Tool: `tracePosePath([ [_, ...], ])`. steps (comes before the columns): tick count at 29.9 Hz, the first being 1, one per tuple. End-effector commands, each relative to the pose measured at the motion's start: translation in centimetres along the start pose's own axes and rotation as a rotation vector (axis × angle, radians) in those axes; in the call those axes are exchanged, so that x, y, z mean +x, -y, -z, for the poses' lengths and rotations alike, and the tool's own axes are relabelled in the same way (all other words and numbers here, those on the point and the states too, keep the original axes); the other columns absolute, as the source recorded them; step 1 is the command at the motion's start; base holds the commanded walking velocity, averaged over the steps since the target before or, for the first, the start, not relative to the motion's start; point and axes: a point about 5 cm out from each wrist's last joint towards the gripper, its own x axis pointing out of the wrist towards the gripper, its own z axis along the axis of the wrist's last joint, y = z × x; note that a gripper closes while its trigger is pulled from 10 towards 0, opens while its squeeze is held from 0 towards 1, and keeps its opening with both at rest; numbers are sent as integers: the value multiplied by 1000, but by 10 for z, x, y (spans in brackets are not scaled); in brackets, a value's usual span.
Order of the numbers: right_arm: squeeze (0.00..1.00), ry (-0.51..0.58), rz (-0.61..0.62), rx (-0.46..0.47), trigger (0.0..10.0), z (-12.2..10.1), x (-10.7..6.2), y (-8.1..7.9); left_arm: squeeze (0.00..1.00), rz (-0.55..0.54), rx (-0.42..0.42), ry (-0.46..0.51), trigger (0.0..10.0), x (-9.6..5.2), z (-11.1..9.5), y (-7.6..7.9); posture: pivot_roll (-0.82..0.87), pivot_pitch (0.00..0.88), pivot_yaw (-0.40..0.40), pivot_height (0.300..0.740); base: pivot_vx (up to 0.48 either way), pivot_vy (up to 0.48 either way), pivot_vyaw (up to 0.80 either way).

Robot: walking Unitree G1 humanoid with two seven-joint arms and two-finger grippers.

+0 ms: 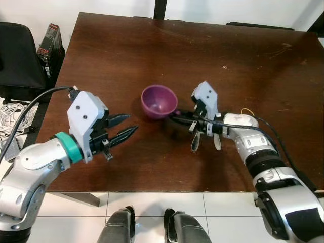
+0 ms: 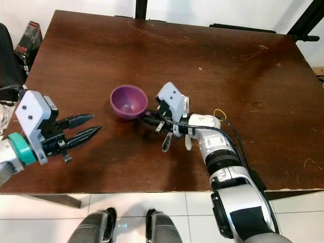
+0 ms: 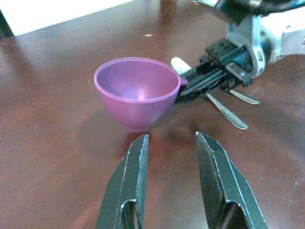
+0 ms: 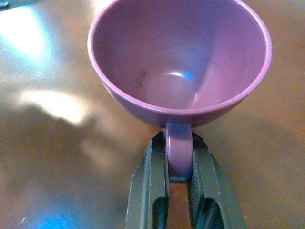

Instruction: Setting the table

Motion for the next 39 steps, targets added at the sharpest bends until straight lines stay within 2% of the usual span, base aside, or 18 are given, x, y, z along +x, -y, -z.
tracePosePath([
  [1, 0, 56, 104, -40, 2275, -6, -8, 5, 0, -87, -2, -18, 10000, 8, 7, -4, 98, 80, -44, 740, 0, 0, 0],
  [3, 0, 56, 104, -40, 2275, -6, -8, 5, 0, -87, -2, -18, 10000, 8, 7, -4, 98, 80, -44, 740, 0, 0, 0],
  [4, 0, 91, 192, -61, 10000, -10, -12, 7, 0, -166, -20, -13, 10000, 14, 8, -9, 97, 77, -40, 740, 0, 0, 0],
  [5, 0, 91, 192, -61, 10000, -10, -12, 7, 0, -166, -20, -13, 10000, 14, 8, -9, 97, 77, -40, 740, 0, 0, 0],
  [6, 0, 135, 303, -72, 10000, -14, -18, 8, 0, -240, -44, -8, 10000, 20, 9, -12, 90, 74, -34, 740, 0, 0, 0],
  [8, 0, 135, 303, -72, 10000, -14, -18, 8, 0, -240, -44, -8, 10000, 20, 9, -12, 90, 74, -34, 740, 0, 0, 0],
  [9, 0, 176, 434, -61, 10000, -16, -26, 6, 0, -288, -66, -6, 10000, 26, 9, -13, 78, 73, -21, 740, 0, 0, 0],
  [10, 0, 176, 434, -61, 10000, -16, -26, 6, 0, -288, -66, -6, 10000, 26, 9, -13, 78, 73, -21, 740, 0, 0, 0],
  [12, 0, 204, 683, -45, 10000, -16, -51, 3, 0, -320, -68, -14, 10000, 30, 10, -15, 57, 70, 5, 740, 0, 0, 0],
  [15, 0, 204, 683, -45, 10000, -16, -51, 3, 0, -320, -68, -14, 10000, 30, 10, -15, 57, 70, 5, 740, 0, 0, 0],
  [16, 0, 205, 796, -36, 10000, -16, -68, 5, 0, -328, -57, -19, 10000, 31, 10, -19, 49, 69, 13, 740, 0, 0, 0],
  [17, 0, 205, 796, -36, 10000, -16, -68, 5, 0, -328, -57, -19, 10000, 31, 10, -19, 49, 69, 13, 740, 0, 0, 0],
  [18, 0, 193, 903, -41, 10000, -16, -89, 9, 0, -346, -49, -24, 10000, 35, 10, -25, 33, 64, 25, 740, 0, 0, 0],
  [19, 0, 193, 903, -41, 10000, -16, -89, 9, 0, -346, -49, -24, 10000, 35, 10, -25, 33, 64, 25, 740, 0, 0, 0],
  [20, 0, 175, 982, -54, 10000, -16, -106, 11, 0, -358, -39, -29, 10000, 39, 10, -30, 20, 59, 27, 740, 0, 0, 0],
  [22, 0, 175, 982, -54, 10000, -16, -106, 11, 0, -358, -39, -29, 10000, 39, 10, -30, 20, 59, 27, 740, 0, 0, 0],
  [25, 0, 151, 1081, -71, 10000, -16, -133, 14, 0, -356, -3, -40, 10000, 49, 12, -36, 5, 47, 46, 740, 0, 0, 0],
  [39, 0, 139, 1232, -37, 10000, -15, -141, 2, 0, -386, -15, -23, 10000, 70, 11, -40, 4, 32, 72, 740, 0, 0, 0],
])
